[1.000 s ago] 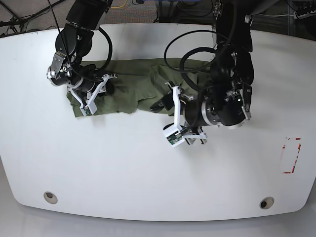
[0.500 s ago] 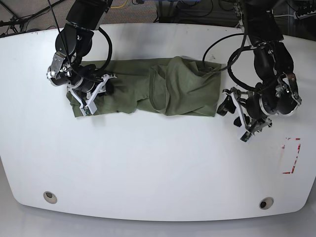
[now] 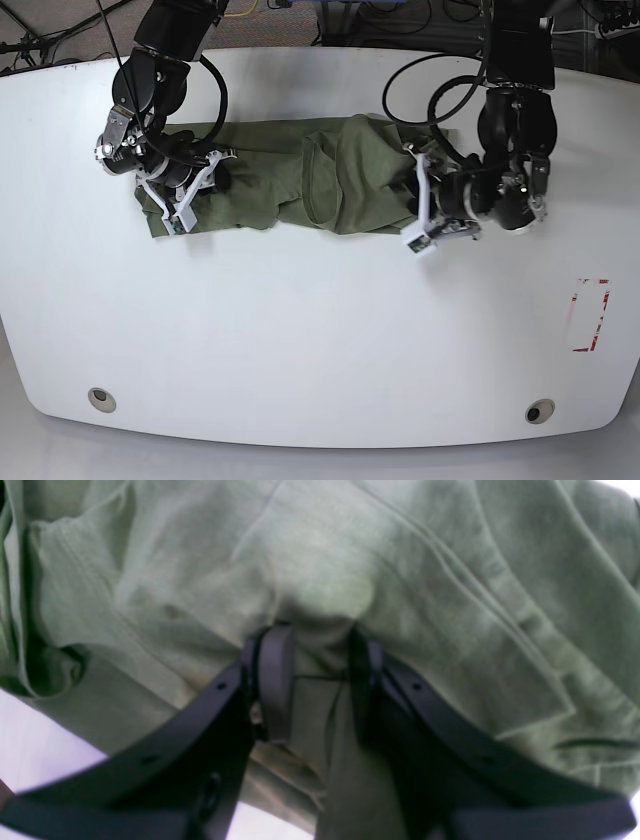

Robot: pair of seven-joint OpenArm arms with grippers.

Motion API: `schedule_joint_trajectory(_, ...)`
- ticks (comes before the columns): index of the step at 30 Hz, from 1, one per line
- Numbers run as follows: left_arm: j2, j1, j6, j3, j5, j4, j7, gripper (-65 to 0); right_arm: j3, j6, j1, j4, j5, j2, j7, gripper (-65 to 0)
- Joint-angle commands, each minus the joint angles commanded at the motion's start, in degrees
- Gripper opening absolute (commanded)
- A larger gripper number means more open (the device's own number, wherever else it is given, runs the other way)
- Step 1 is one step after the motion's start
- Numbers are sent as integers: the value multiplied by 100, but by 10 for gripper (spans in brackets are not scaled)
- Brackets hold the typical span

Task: Fold the T-shirt properly
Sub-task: 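Release and regrasp the folded end with the left gripper, pulling outward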

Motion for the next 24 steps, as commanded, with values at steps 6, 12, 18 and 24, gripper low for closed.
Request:
schedule_joint_trajectory(6, 79, -246, 0, 1099, -9, 53, 0, -403, 0, 0, 0, 0, -9, -53, 0, -468)
schedule_joint_trajectory(12, 88, -448, 0, 1116, -9, 334, 0, -403, 0, 0, 0, 0, -9, -70, 0, -468)
schedule_joint_trajectory(18, 62, -440, 0, 246, 35, 1011, 0, -403, 0, 0, -26, 0, -9, -70, 0, -468)
schedule_joint_trajectory(24, -158, -431, 0, -563, 176, 1002, 0, -403, 0, 0, 0, 9, -9, -70, 0, -468)
